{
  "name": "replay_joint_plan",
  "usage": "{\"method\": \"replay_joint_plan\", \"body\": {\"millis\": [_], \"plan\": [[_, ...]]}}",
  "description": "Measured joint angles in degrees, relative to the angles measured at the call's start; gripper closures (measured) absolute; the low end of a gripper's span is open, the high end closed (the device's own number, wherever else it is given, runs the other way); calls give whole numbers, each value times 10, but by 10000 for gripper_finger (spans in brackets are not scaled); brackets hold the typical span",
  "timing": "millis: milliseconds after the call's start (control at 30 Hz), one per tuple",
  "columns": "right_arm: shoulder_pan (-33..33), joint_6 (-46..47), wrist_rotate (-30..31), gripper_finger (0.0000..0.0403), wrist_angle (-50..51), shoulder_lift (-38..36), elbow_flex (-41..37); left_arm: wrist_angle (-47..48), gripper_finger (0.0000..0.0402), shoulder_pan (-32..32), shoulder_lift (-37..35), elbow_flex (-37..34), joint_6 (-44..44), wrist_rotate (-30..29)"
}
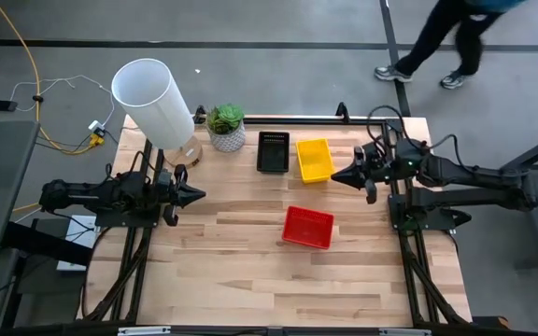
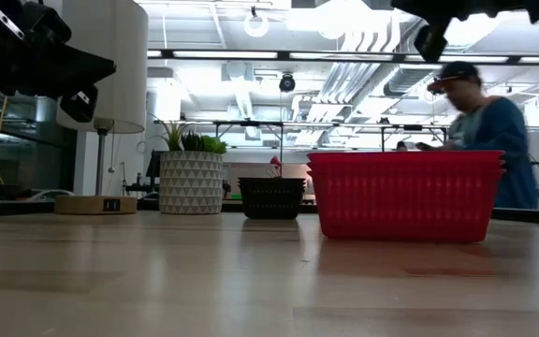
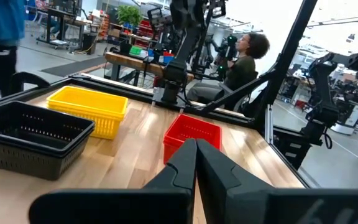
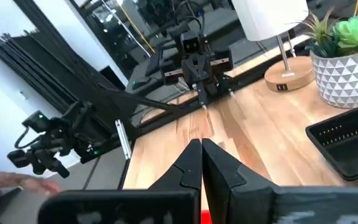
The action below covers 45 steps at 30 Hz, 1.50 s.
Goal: Stack baskets by color
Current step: Return to Home Position
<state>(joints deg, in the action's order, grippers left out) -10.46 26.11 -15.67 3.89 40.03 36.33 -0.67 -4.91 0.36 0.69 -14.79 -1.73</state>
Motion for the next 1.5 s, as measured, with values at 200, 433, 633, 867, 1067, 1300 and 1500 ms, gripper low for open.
{"method": "replay_joint_plan", "body": {"millis": [200, 433, 633, 867, 1067, 1300, 1500], "plan": [[0, 7, 18, 403, -34, -102, -96, 0, 401, 0, 0, 0, 0, 0], [0, 9, 35, 403, -37, -227, -175, 0, 401, 0, 0, 0, 0, 0], [0, -11, 40, 403, -24, -310, -211, 0, 401, 0, 0, 0, 0, 0], [3, 0, 122, 403, -25, -388, -266, 0, 401, 0, 0, 0, 0, 0], [59, 7, 179, 403, -55, -378, -299, 0, 401, 0, 0, 0, 0, 0], [119, -30, 239, 403, -61, -375, -333, 0, 401, 0, 0, 0, 0, 0], [120, -70, 236, 403, 3, -400, -334, 0, 401, 0, 0, 0, 0, 0]]}}
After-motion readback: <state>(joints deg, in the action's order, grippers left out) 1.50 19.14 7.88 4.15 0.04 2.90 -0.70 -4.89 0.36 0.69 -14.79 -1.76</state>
